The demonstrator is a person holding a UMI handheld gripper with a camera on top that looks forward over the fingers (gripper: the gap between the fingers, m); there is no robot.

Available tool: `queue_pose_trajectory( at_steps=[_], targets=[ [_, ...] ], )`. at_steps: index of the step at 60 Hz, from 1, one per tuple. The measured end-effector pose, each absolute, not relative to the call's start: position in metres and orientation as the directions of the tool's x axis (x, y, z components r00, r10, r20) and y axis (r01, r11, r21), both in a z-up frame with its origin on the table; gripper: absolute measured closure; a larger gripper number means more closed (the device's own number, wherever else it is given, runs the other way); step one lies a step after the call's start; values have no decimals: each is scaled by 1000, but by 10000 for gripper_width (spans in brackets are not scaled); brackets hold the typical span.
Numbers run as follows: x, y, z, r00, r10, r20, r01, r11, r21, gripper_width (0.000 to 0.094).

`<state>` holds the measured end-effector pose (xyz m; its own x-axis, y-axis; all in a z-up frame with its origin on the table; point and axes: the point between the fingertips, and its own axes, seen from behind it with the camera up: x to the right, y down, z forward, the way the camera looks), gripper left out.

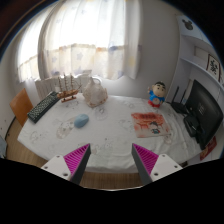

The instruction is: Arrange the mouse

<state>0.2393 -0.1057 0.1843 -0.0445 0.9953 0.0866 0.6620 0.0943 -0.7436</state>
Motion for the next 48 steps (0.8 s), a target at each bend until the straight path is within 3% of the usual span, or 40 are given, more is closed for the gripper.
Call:
queue_pose_trajectory(
  at_steps=[12, 22, 48],
  targets=[
    [228, -205, 164, -161, 985, 62, 667, 155, -728, 80],
    [201, -260, 134, -149, 989, 7, 642, 102, -760, 82],
    [58, -291, 27, -43, 999, 25, 576, 45, -816, 84]
  ],
)
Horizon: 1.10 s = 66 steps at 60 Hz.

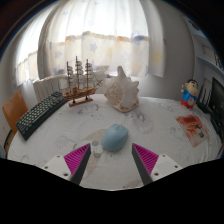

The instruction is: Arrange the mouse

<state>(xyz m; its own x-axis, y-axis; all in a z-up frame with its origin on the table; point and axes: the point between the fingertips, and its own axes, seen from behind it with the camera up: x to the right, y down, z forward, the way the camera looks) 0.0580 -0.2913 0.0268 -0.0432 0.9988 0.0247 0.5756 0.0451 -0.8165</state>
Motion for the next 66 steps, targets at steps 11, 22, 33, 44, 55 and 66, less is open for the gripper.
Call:
queue_pose_trajectory(
  at_steps=[11, 22, 33, 44, 55, 66],
  targets=[
    [12, -295, -1, -31, 999, 28, 597, 41, -801, 79],
    [-21, -299, -9, -20, 1000, 13, 609, 23, -793, 92],
    [-32, -300, -9, -21, 999, 42, 613, 46, -788, 456],
    [-27, -310, 18, -104, 994, 39, 613, 95, -785, 534],
    [-32, -274, 99, -145, 989, 27, 535, 102, -839, 538],
    [-49, -149, 155, -50, 998, 31, 492, 52, -869, 541]
  ],
)
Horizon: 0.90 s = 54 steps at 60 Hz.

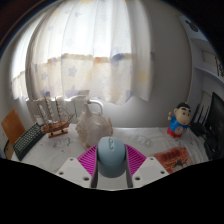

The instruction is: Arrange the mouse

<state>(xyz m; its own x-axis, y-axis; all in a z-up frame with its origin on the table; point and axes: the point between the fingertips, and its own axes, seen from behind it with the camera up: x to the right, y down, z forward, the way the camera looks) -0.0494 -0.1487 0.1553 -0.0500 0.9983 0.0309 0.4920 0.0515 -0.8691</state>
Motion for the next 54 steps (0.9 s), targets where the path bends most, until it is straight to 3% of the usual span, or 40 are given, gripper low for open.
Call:
queue_pose_trajectory(
  at_steps=[10, 19, 29, 34, 39, 44, 54],
  targets=[
    [-62, 4, 141, 57, 995, 86, 511, 45, -858, 540],
    [-67, 112, 81, 93, 989, 119, 564, 46, -825, 537],
    [-70, 170, 7, 90, 992, 91, 631, 14, -776, 522],
    [-68, 177, -14, 77, 995, 58, 653, -6, -758, 465],
    [-67, 181, -15, 78, 996, 29, 647, -28, -762, 375],
    [-60, 187, 1, 114, 993, 18, 637, -59, -769, 71],
    [-5, 167, 71, 112, 993, 33, 630, -45, -775, 87]
  ],
)
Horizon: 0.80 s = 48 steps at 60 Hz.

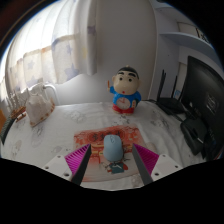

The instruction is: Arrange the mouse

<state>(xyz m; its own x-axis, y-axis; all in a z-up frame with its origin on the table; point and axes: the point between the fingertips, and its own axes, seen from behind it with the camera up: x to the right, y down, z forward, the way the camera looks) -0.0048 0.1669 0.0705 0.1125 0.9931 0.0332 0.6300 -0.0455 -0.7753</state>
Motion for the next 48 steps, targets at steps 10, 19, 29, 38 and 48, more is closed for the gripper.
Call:
queue_pose_trajectory(
  at_steps=[10, 19, 29, 38, 48],
  targets=[
    [84, 140, 130, 134, 991, 17, 653, -75, -754, 84],
    [149, 135, 160, 150, 988, 45, 670, -68, -740, 82],
    [193, 134, 166, 164, 985, 61, 693, -71, -717, 80],
    [204, 131, 161, 152, 985, 82, 699, -49, -714, 81],
    [199, 120, 165, 123, 988, 90, 688, -20, -726, 81]
  ],
)
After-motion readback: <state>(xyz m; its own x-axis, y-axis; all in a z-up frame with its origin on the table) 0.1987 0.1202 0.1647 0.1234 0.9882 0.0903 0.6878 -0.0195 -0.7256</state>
